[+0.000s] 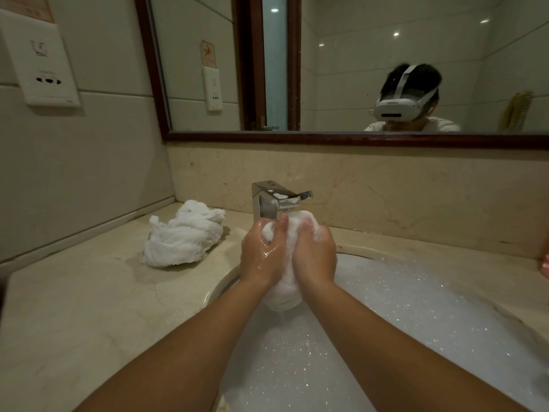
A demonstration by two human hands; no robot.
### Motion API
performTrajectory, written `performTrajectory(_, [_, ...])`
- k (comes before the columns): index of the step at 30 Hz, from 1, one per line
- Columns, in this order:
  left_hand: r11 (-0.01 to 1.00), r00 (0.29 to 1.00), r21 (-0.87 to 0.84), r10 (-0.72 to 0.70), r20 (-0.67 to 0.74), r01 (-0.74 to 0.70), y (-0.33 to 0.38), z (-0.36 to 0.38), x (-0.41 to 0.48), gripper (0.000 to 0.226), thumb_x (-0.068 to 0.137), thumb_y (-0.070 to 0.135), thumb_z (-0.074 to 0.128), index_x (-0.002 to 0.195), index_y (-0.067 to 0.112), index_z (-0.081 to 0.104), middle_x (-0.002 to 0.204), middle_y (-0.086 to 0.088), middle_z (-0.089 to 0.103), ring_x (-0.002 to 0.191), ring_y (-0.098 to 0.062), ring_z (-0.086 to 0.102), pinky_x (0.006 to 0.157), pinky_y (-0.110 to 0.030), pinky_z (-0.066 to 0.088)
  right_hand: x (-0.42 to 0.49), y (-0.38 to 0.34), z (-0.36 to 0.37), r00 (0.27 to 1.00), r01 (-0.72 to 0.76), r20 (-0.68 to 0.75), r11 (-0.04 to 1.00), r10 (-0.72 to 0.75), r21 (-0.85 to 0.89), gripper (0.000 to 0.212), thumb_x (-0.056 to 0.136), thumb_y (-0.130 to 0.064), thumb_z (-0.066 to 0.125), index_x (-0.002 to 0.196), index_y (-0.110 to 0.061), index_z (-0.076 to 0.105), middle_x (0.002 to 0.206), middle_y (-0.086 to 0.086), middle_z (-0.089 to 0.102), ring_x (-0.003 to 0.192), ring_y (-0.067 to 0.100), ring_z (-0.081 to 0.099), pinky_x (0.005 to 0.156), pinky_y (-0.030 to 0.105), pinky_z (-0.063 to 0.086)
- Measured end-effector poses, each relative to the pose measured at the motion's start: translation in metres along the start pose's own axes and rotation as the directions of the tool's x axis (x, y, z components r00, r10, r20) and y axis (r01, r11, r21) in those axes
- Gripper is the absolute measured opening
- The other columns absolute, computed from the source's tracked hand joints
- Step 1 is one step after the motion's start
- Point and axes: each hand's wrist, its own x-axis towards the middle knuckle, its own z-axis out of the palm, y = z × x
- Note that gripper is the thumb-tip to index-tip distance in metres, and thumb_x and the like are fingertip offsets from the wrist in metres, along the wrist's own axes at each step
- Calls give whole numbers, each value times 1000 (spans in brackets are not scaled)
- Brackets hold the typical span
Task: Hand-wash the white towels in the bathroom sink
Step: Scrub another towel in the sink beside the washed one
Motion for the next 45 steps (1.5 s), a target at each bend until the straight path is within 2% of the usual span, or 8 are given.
performTrajectory(7, [1000,1000,6,-11,-1,11,1,0,0,33,100,61,53,86,33,63,82,10,70,78,-3,65,66,-23,46,-1,0,0,1000,8,4,1000,-8,3,41,109,-53,42,121,-21,64,102,-2,67,100,23,64,85,36,49])
performTrajectory(18, [1000,1000,23,-15,3,14,2,-1,-1,35,99,63,51,88,32,63,83,10,70,79,-4,65,65,-23,45,-2,0,1,1000,9,-6,1000,-9,2,43,108,-54,42,123,-21,65,108,0,70,105,26,66,97,47,55])
performTrajectory(21, [1000,1000,22,-17,1,17,2,-1,-1,34,100,62,51,87,33,62,82,10,70,77,-1,64,63,-20,42,-2,-1,1,1000,-1,-5,1000,1,9,42,108,-54,42,124,-23,65,108,0,70,103,25,66,96,46,55])
performTrajectory(25, [1000,1000,25,-19,3,19,2,-1,0,35,100,62,52,86,32,63,82,9,70,79,-5,65,66,-25,46,-2,-2,0,1000,-7,-3,1000,7,9,38,109,-52,43,122,-23,64,103,-3,67,102,25,65,92,40,53])
performTrajectory(29, [999,999,23,-31,9,30,4,-2,-1,34,100,61,52,85,32,62,80,10,69,76,0,63,63,-20,43,-2,-2,0,1000,-4,-4,1000,4,7,39,109,-53,43,123,-23,64,103,-3,67,101,24,64,90,39,52])
performTrajectory(34, [999,999,30,-31,9,30,3,-1,-1,36,99,64,51,86,32,62,82,10,70,78,-4,65,65,-24,45,-2,-2,2,1000,-3,-7,1000,3,6,39,109,-54,43,124,-24,64,105,-2,68,103,24,65,94,42,54])
performTrajectory(45, [999,999,17,-34,11,34,4,-2,-1,33,100,61,51,86,33,62,83,11,70,79,-1,64,65,-21,45,-2,-2,1,1000,0,-1,1000,0,6,40,109,-53,42,123,-23,64,104,-2,68,101,24,66,93,42,55])
